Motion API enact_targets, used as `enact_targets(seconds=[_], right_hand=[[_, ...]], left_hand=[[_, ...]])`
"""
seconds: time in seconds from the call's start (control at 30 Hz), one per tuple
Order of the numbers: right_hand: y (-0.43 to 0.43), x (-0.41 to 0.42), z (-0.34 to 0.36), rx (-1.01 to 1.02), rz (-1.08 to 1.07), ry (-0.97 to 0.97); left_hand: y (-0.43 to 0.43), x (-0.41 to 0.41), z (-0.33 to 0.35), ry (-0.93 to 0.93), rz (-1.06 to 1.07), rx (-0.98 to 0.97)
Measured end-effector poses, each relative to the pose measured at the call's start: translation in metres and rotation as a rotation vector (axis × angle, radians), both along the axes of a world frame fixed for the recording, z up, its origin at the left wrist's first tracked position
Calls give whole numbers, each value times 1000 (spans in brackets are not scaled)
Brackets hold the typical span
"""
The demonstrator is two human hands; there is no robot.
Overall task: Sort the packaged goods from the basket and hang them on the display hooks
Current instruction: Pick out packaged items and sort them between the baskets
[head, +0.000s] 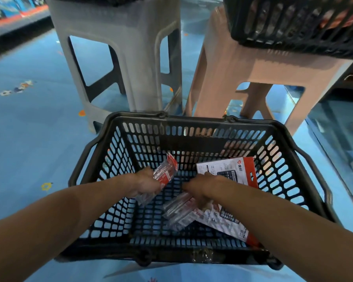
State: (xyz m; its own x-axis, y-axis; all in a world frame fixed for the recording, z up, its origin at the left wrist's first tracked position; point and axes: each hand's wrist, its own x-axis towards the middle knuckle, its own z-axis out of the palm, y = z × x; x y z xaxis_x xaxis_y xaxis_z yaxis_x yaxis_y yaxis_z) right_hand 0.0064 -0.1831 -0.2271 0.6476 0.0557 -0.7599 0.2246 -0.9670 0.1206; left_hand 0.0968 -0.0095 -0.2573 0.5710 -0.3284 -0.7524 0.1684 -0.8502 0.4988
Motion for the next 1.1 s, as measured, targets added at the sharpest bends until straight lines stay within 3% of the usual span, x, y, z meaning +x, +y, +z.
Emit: enact_targets(seconds=[0.2, 0.3, 0.47, 0.73, 0.83, 1.0, 1.1], right_hand=[[-1, 9, -7, -46, -56, -79], [-11, 16, -1, 64, -238, -172], [-26, 21, 9, 350, -468, -154], [-12, 8, 7, 656, -584, -80], [-15, 5, 11, 638, -574, 37], [-12, -6, 0, 536, -495, -101], [-11, -4, 1, 570, -506, -49]], left_hand=[[-6, 0, -2, -7, -10, -18], [-9, -1, 2, -47, -6, -41], [-7, -1, 1, -120, -27, -71], [-9, -5, 2, -78, -40, -136], [-8, -5, 2, -60, -40, -122], [-7, -3, -4, -89, -45, -100], [-9, -4, -5, -85, -49, -121]])
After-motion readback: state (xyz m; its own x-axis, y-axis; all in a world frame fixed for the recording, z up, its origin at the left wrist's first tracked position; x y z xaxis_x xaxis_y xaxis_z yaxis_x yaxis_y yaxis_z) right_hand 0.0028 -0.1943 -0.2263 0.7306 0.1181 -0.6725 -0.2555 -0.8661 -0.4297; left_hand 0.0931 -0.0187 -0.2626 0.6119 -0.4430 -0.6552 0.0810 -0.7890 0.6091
